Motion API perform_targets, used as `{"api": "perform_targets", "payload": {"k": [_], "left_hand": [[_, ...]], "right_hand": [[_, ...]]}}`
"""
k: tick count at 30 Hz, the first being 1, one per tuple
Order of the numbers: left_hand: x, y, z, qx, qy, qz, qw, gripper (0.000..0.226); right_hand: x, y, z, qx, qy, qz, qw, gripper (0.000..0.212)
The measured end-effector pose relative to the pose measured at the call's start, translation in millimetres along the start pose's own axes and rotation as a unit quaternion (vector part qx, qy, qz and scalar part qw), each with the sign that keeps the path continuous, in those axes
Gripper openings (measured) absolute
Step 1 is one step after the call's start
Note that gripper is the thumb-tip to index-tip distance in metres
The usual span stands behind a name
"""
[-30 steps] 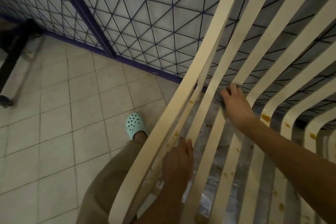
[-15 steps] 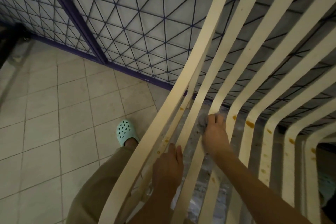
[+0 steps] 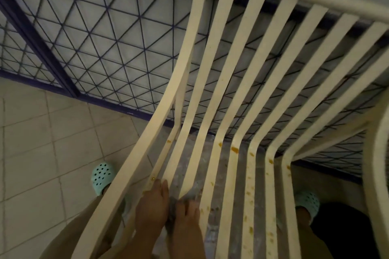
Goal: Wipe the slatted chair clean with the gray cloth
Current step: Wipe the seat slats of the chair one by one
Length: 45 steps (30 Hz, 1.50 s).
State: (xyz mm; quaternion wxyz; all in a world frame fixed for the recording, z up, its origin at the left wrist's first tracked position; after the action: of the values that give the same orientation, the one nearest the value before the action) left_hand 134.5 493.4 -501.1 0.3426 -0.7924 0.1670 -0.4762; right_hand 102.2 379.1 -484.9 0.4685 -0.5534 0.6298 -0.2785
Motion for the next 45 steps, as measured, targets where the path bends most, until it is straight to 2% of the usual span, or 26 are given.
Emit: {"api": "perform_targets", "payload": {"k": [2,4,6,8,10,12,18,25,29,35,45], "left_hand": [[0,-1,-1,0.006,0.004,-0.015,1.0,0.054],[0,0,2,0.019,0.02,0.014,1.0,0.068],[2,1,4,0.013,0.007,0.025,1.0,0.054],[0,3,6,0.002,-0.009,0.017,1.0,0.041],[-3,4,7,0.002,-0.012,0.016,1.0,0.042],[-1,2,8,0.007,-0.013,0.005,1.0,0.043],[-2,5,9,-0.002,-0.017,-0.009,1.0,0.044],[-8,9,9,-0.011,-0.016,-0.027,0.999,0.055],[-7,9,9,-0.008,-0.015,-0.019,1.0,0.053],[-1,5,5,0.008,0.002,-0.005,1.0,0.049],[-5,-2,-7,0.012,0.008,-0.048,0.999,0.031]], "right_hand": [[3,9,2,-0.01,-0.003,-0.016,1.0,0.086],[8,14,13,0.042,-0.01,0.002,0.999,0.09],[5,-10,13,0.072,-0.005,0.004,0.997,0.08],[9,-23,21,0.038,0.015,0.064,0.997,0.057],[14,-23,37,0.006,-0.001,0.057,0.998,0.048],[18,-31,56,0.018,-0.004,0.05,0.999,0.043],[22,-55,100,0.039,-0.026,-0.031,0.998,0.045],[29,-83,152,0.059,-0.021,-0.064,0.996,0.049],[29,-89,166,0.056,-0.018,-0.086,0.995,0.055],[20,-69,127,0.04,-0.037,-0.087,0.995,0.055],[-7,-16,-5,-0.013,-0.074,-0.054,0.996,0.046]]}}
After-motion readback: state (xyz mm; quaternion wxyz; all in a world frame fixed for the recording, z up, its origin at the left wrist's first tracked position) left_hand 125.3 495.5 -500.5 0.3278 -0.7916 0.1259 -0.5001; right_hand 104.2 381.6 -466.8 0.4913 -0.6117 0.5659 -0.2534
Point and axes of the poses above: each hand's wrist, its own z-axis towards the middle knuckle, its own y-axis out of the palm, x = y × z, the point moved 8 cm from there along z, towards the middle knuckle, and after that the axes turned 9 degrees about -z, right-handed, at the moved point
